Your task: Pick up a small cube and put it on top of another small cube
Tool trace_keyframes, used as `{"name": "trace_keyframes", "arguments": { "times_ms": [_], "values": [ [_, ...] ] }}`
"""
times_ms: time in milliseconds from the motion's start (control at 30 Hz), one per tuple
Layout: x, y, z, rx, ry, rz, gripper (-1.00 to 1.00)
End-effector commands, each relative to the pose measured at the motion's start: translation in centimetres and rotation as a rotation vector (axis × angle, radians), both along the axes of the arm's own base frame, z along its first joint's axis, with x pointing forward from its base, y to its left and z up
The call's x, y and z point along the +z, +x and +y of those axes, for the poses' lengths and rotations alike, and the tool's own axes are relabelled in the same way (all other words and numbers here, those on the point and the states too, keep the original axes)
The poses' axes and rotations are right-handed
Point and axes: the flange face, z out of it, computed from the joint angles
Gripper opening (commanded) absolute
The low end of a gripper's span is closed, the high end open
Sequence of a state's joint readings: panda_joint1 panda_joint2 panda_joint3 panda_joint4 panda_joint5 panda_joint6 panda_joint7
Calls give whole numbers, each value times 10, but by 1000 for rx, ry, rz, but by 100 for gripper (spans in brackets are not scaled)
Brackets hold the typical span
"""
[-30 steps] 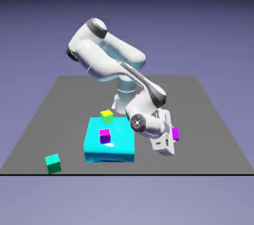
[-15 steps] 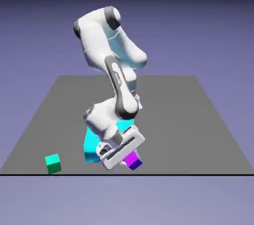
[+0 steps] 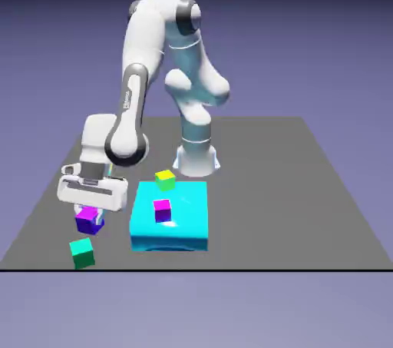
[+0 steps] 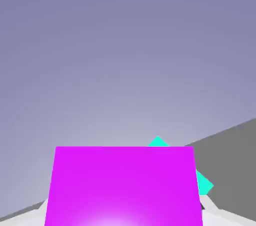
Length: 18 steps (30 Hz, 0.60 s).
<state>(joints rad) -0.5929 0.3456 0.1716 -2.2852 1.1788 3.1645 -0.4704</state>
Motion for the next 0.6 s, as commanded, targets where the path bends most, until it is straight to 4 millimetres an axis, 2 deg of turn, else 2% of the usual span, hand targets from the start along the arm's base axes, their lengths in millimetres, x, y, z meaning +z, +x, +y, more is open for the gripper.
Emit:
{"name": "trace_keyframes", "arguments": {
  "times_ms": [0, 300, 567],
  "values": [
    [-3, 1, -2, -3, -5, 8, -100],
    [-30, 10, -15, -12, -26, 41, -100],
    [-55, 20, -13, -6, -15, 18, -100]
  ]
}}
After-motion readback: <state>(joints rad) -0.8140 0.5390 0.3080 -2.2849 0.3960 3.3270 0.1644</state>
